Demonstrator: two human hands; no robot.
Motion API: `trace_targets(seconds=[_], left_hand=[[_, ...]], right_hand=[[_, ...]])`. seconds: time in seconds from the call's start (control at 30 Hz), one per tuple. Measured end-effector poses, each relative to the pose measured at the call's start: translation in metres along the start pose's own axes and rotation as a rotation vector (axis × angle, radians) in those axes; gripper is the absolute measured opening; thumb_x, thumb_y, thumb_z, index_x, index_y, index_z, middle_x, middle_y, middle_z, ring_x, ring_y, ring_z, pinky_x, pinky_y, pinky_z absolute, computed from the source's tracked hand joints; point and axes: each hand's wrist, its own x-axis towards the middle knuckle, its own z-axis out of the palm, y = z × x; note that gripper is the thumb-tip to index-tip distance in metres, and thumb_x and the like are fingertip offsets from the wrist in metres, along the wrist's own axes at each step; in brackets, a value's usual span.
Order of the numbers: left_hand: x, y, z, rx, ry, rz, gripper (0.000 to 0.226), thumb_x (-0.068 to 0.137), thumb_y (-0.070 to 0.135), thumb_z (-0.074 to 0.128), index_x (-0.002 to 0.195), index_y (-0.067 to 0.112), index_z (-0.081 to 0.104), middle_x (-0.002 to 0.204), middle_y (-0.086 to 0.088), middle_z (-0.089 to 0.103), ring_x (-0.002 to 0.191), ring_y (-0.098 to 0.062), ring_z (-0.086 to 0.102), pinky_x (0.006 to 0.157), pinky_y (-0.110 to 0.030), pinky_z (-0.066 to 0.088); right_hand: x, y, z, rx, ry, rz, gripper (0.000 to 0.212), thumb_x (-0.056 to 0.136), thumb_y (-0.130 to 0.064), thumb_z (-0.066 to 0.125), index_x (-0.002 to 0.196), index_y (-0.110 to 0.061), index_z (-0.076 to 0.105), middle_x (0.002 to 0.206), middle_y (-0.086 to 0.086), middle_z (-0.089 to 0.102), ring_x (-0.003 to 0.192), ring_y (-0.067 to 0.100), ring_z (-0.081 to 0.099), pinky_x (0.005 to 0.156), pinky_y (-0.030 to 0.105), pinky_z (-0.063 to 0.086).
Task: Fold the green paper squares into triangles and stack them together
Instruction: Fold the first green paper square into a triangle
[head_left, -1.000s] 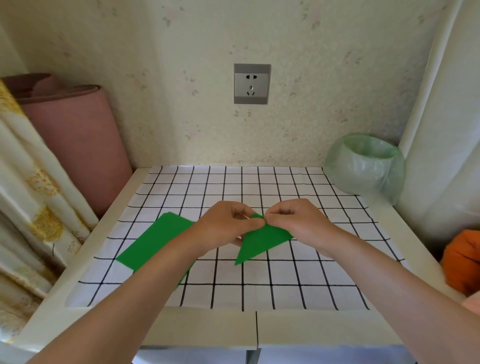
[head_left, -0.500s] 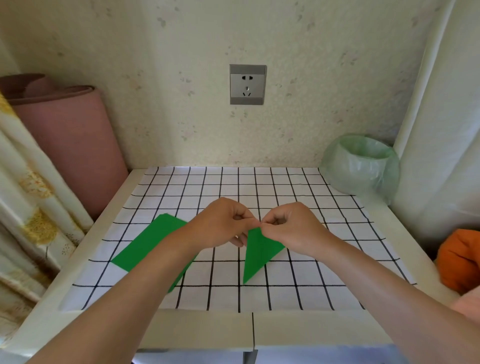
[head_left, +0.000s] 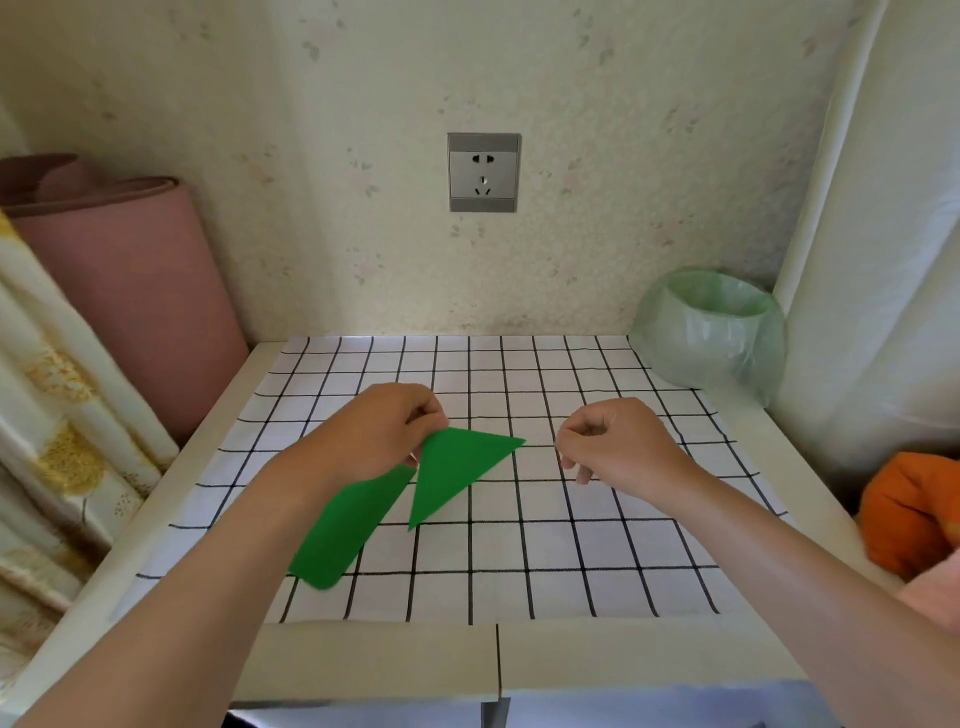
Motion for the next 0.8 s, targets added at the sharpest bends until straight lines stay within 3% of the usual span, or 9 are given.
trace_targets(seconds=[0.1,0.2,0.33,0.5,0.6,0.8], left_hand=[[-0.003,0.009,0.011,-0.026,-0.049,0.029,0.015,0.098,0.026,0.056,0.086,0.021,0.065,0.079,0.002,0.072,0.069,-0.009,0.070,0.071,-0.032,0.061],[-0.004,0.023,0.025,-0.093,-0.049,0.073,0.015,0.098,0.026,0.056,0.086,0.020,0.064,0.078,0.003,0.070,0.070,-0.007,0.069,0.067,-0.027,0.060],[-0.003,0.031,0.032,-0.135,0.014,0.093,0.011,0.093,0.029,0.061,0.084,0.025,0.067,0.076,0.002,0.071,0.066,-0.008,0.065,0.068,-0.029,0.056],[-0.004,0.035,0.034,-0.218,0.062,0.057,0.011,0.087,0.021,0.067,0.081,0.024,0.075,0.067,0.012,0.070,0.060,-0.002,0.062,0.061,-0.018,0.051],[-0.002,0.033,0.026,-0.342,0.039,-0.034,0.011,0.087,0.015,0.067,0.083,0.017,0.077,0.074,0.003,0.075,0.070,-0.014,0.073,0.071,-0.025,0.059],[-0.005,0.027,0.009,-0.571,0.067,-0.139,0.012,0.090,0.009,0.065,0.090,0.002,0.074,0.081,-0.012,0.076,0.078,-0.024,0.074,0.075,-0.034,0.061]], right_hand=[[0.000,-0.003,0.003,0.032,0.032,-0.067,0.013,0.086,-0.024,0.066,0.077,-0.025,0.075,0.078,-0.012,0.073,0.072,0.010,0.070,0.065,0.021,0.048],[-0.001,-0.007,0.014,0.006,-0.073,-0.131,0.008,0.088,-0.029,0.070,0.087,-0.028,0.077,0.085,-0.017,0.074,0.083,0.001,0.068,0.079,0.023,0.053],[0.001,-0.008,0.020,0.011,-0.053,-0.143,0.010,0.088,-0.022,0.071,0.083,-0.024,0.078,0.078,-0.010,0.075,0.078,0.006,0.069,0.071,0.020,0.052],[0.003,-0.011,0.022,0.092,-0.048,-0.148,0.012,0.088,-0.016,0.071,0.081,-0.022,0.078,0.078,0.000,0.075,0.075,0.020,0.070,0.061,0.016,0.050],[0.004,-0.013,0.020,0.134,-0.046,-0.145,0.013,0.089,-0.014,0.070,0.082,-0.021,0.078,0.076,0.000,0.075,0.068,0.015,0.069,0.062,0.019,0.052],[0.009,-0.012,0.014,0.154,0.015,-0.116,0.013,0.090,-0.015,0.069,0.084,-0.021,0.079,0.077,-0.003,0.076,0.064,0.015,0.070,0.069,0.025,0.056]])
